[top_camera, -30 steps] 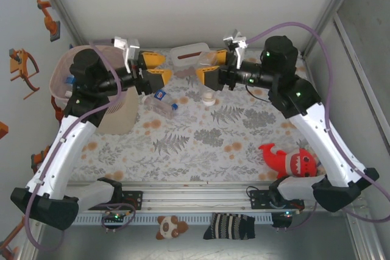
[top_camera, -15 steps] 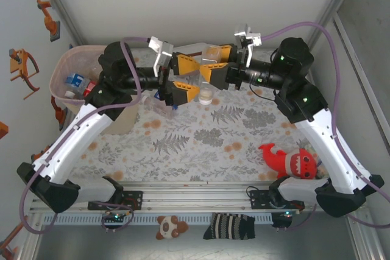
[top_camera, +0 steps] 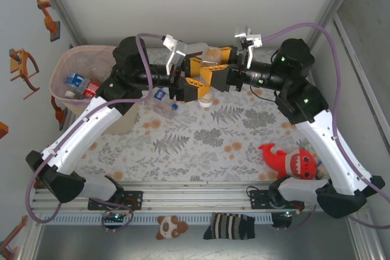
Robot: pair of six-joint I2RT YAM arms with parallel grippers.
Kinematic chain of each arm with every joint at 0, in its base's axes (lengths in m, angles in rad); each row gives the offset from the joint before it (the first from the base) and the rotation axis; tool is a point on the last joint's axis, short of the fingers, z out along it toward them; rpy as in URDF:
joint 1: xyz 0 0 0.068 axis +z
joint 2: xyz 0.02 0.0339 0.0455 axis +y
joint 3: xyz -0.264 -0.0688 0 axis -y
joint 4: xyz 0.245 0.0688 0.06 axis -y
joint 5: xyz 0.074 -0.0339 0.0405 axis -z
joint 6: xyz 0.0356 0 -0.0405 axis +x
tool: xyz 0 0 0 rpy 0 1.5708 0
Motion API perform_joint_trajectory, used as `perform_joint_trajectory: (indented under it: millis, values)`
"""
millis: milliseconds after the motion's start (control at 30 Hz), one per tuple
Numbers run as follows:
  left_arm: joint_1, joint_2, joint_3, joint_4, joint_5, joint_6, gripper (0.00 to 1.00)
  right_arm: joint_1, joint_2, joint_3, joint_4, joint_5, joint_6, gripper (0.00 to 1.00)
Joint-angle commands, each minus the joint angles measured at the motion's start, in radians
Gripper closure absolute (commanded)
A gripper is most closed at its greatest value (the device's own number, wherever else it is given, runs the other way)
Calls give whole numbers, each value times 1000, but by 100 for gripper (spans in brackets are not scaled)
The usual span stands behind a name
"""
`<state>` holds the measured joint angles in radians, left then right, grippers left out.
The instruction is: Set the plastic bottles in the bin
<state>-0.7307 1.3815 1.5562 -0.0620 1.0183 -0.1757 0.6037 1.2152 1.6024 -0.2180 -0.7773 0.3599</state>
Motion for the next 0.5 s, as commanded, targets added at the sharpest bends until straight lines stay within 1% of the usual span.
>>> perform_joint_trajectory:
  millis: [0, 100, 200, 233, 267, 333, 367, 400, 467]
  values:
    - [-6, -10, 25, -10, 31, 30, 35, -3, -22, -2, 56, -3, 9, 44]
    - [-7, -9, 25, -13, 31, 33, 43, -4, -20, -1, 55, -2, 9, 44]
    - [-7, -9, 26, -13, 32, 34, 46, -4, -22, -5, 54, 0, 9, 44]
    - [-6, -10, 26, -15, 32, 35, 46, -4, -23, -3, 51, 4, 9, 41]
    - [-6, -10, 29, -20, 31, 38, 46, -3, -24, -3, 45, 9, 9, 36]
    - [-6, -14, 34, -44, 28, 54, 46, -3, -29, 0, 25, 24, 0, 21]
    - [-5, -15, 37, -57, 22, 65, 46, -4, -34, 0, 15, 37, -4, 16]
    - [-2, -18, 39, -75, 12, 76, 46, -3, -41, 1, 0, 52, -11, 13]
    - [11, -25, 38, -100, -13, 88, 46, -4, -55, 3, -36, 85, -31, 9]
